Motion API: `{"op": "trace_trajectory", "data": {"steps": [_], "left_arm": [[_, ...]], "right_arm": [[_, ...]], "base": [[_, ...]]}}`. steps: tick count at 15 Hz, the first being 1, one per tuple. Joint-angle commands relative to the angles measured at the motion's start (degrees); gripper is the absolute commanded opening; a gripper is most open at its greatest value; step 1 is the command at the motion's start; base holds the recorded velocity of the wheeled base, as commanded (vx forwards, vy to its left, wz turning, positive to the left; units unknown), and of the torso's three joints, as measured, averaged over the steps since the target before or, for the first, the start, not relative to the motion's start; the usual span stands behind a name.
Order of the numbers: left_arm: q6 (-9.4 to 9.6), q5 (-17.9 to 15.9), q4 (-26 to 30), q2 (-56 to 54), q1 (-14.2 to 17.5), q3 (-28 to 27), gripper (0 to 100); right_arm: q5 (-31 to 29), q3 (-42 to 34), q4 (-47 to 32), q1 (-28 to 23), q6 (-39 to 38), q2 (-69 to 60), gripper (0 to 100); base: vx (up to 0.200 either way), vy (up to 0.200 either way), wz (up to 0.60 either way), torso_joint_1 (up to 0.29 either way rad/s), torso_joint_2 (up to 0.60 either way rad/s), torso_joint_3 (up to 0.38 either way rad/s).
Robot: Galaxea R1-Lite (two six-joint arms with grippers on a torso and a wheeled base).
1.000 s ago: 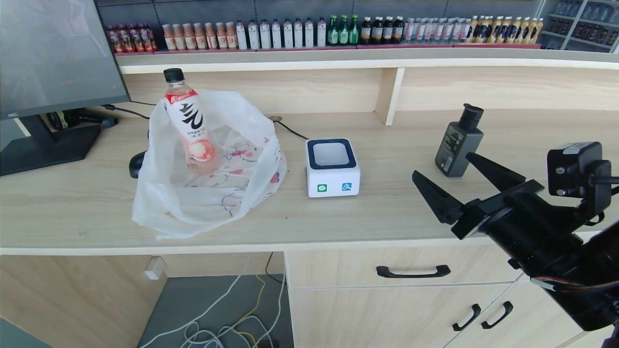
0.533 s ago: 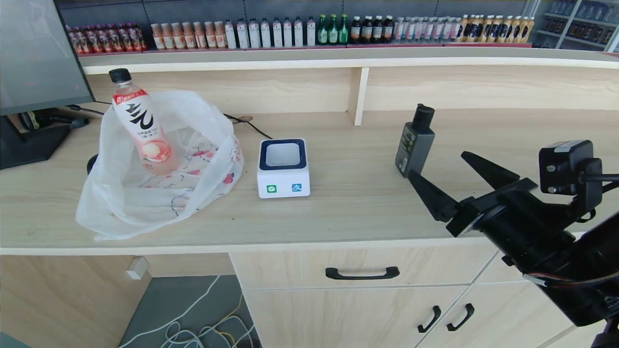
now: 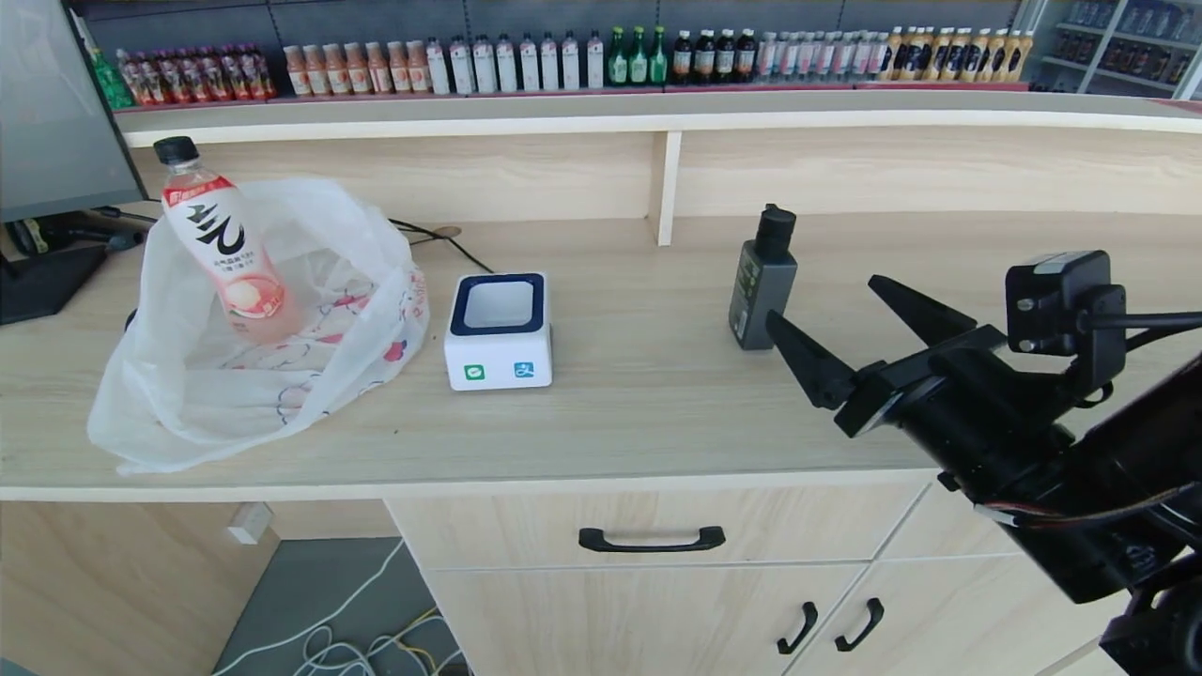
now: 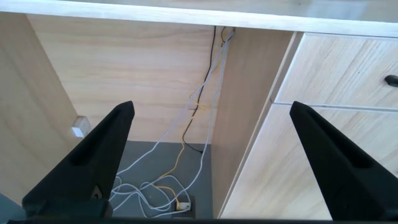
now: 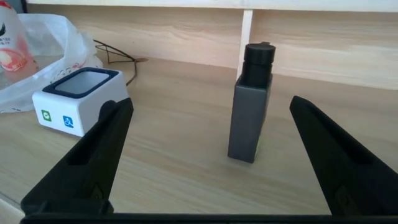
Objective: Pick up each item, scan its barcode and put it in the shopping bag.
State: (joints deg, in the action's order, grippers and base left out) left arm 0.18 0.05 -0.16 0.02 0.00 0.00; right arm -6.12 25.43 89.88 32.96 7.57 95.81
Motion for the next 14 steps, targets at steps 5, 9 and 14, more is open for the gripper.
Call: {"op": "trace_trajectory", "data": {"steps": [5,9,14], "left_arm": [[-0.01,0.0,0.0,0.0,0.0,0.0,100],[-0.01,0.0,0.0,0.0,0.0,0.0,100],[-0.01,0.0,0.0,0.0,0.0,0.0,100]], "right_arm": [[0.1,19.5,-23.0,0.3,-0.2,-0.9,100],[-0.8,28.1,-38.3,-0.2,-4.1,-0.6,100],[-9.5,38.4,-41.7,-0.8,-8.4,5.4,100]], "base": [[0.000,0.000,0.00,0.000,0.00,0.000],[0.000,0.000,0.00,0.000,0.00,0.000],[0.000,0.000,0.00,0.000,0.00,0.000]]}}
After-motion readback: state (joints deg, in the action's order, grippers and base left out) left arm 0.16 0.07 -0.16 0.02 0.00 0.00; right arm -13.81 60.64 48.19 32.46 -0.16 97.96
